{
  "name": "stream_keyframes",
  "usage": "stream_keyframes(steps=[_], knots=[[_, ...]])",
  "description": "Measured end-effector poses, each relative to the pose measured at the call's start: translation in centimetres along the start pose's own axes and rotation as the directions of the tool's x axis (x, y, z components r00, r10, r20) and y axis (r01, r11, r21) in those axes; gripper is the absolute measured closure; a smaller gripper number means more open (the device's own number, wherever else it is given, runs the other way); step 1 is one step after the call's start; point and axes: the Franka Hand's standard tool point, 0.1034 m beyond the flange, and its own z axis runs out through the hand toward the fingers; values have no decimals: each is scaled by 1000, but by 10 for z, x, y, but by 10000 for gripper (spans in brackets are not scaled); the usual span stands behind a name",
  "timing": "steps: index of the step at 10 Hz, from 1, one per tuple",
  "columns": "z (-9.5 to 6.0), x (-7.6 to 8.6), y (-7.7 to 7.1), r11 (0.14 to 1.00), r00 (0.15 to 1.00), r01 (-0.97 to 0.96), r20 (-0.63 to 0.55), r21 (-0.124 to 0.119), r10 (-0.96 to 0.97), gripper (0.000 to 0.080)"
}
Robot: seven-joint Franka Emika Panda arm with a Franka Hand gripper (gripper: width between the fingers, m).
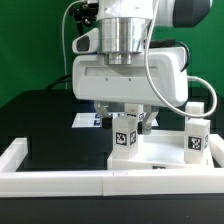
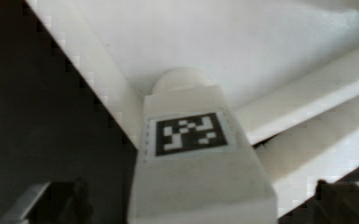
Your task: Assemble square table
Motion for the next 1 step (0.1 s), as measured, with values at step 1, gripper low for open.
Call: stream_keyframes(steps=[1], knots=[[0,0,0,1000,1000,0,0,0,0,153]])
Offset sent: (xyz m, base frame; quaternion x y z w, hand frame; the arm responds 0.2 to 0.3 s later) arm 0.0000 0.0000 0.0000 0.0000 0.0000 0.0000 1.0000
